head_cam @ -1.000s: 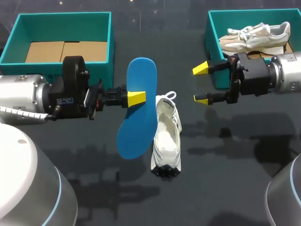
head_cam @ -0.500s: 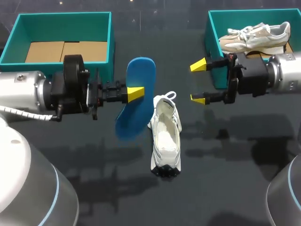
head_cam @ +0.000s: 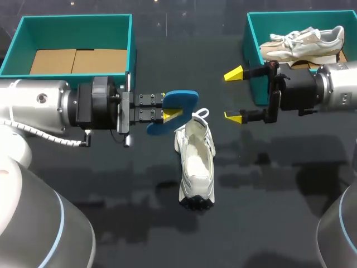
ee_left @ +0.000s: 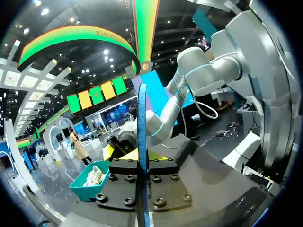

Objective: Take the shoe out of the shoebox, open the shoe tongue, remove and reinsert the insole, then place the shoe into the shoebox

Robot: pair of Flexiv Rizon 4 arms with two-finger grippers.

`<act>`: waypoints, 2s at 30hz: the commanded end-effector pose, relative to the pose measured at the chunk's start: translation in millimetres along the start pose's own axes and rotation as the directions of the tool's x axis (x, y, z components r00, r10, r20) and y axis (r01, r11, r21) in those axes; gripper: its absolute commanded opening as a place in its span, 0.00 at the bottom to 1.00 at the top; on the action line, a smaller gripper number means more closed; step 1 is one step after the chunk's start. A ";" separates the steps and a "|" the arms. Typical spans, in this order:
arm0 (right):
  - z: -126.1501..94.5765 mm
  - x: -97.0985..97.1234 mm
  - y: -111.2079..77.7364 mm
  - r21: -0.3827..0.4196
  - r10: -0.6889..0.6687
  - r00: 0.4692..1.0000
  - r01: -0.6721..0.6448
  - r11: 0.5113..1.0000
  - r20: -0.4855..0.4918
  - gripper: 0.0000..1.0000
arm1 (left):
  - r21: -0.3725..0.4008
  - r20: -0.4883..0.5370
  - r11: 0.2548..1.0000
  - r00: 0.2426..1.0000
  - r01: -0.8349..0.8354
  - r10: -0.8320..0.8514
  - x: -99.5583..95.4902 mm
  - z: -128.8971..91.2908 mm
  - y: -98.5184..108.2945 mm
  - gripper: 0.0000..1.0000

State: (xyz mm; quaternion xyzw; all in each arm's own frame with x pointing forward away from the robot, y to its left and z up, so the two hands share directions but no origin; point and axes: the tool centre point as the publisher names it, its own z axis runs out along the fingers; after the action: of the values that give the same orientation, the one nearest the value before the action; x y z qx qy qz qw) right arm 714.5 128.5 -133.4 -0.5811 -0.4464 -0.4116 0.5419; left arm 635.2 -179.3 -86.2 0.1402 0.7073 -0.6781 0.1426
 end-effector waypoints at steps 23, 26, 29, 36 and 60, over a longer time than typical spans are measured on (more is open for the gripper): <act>11.5 17.5 7.9 -0.023 -0.131 0.991 0.131 0.991 -0.034 1.00 | -0.035 -0.086 0.716 0.716 -0.697 0.693 -21.0 24.2 23.3 0.00; 11.5 17.5 7.9 -0.023 -0.131 0.991 0.131 0.991 -0.034 1.00 | -0.035 -0.086 0.716 0.716 -0.697 0.693 -21.0 24.2 23.3 0.00; 11.5 17.5 7.9 -0.023 -0.131 0.991 0.131 0.991 -0.034 1.00 | -0.035 -0.086 0.716 0.716 -0.697 0.693 -21.0 24.2 23.3 0.00; 12.2 18.0 8.5 -0.024 -0.131 0.991 0.130 0.991 -0.034 1.00 | -0.034 -0.087 0.629 0.630 -0.776 0.772 -21.7 29.4 28.8 0.00; 28.7 15.3 15.5 -0.064 -0.207 0.978 0.207 0.976 0.000 1.00 | 0.111 0.002 0.436 0.439 -0.893 0.899 -11.7 43.4 44.7 0.00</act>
State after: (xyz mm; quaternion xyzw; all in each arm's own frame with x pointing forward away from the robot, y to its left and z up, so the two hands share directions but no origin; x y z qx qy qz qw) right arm 735.2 156.5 -123.8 -0.5454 -0.4898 -0.4816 0.4803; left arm 663.5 -220.8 -122.9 0.5189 0.4980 -0.5278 0.4518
